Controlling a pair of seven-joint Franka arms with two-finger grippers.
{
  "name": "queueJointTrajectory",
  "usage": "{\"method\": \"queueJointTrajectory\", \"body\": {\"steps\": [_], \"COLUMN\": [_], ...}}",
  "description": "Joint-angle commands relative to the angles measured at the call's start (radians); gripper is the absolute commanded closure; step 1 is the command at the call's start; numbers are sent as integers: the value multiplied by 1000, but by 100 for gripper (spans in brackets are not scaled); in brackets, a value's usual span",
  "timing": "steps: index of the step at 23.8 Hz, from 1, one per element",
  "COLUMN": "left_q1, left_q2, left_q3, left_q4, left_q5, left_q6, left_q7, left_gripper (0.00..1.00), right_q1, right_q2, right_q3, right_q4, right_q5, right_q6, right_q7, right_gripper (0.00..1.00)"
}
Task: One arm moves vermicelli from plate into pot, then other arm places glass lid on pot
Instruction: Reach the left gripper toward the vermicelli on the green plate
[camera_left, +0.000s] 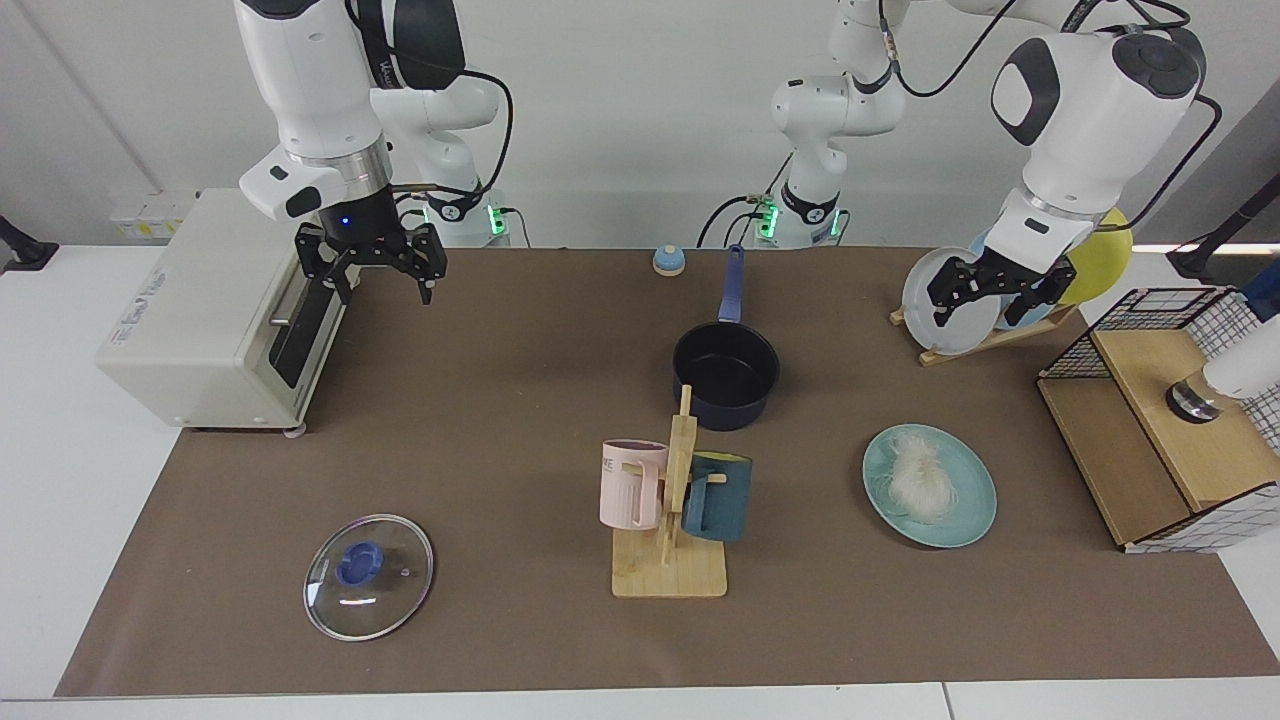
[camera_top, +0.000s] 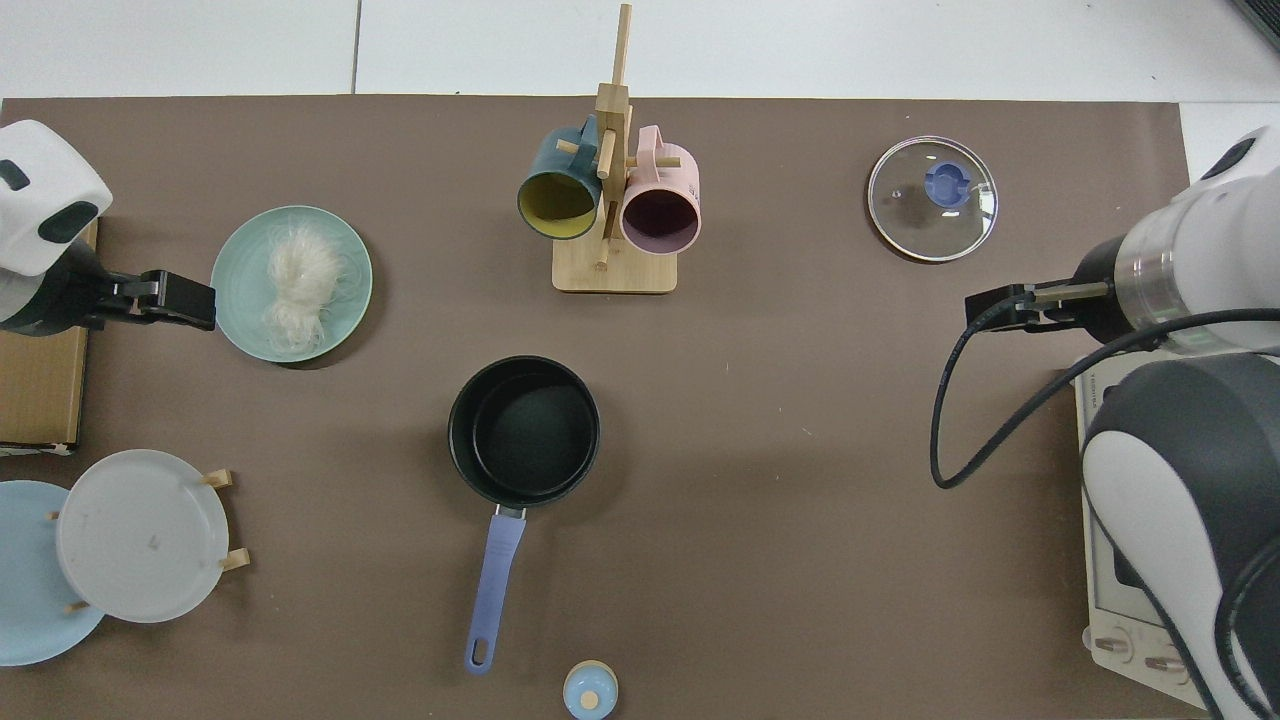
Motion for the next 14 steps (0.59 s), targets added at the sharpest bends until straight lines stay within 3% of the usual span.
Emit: {"method": "queueJointTrajectory", "body": {"steps": [1, 9, 14], "left_q1": [6, 6, 6], "left_q2": [-17, -11, 9], "left_q3": [-7, -5, -5], "left_q4": [-14, -5, -14], "left_q5": [2, -19, -28], "left_q6": [-9, -5, 72], "left_q7": [8, -1, 3], "left_gripper": [0, 0, 0], "right_q1": [-17, -17, -17], "right_q2": [-7, -7, -7], "right_q3": [7, 7, 7], "right_q4": [-11, -11, -11], "right_q5": [16, 16, 16], "right_q6": [10, 10, 10], "right_q7": [-7, -7, -7], "right_gripper": [0, 0, 0]}}
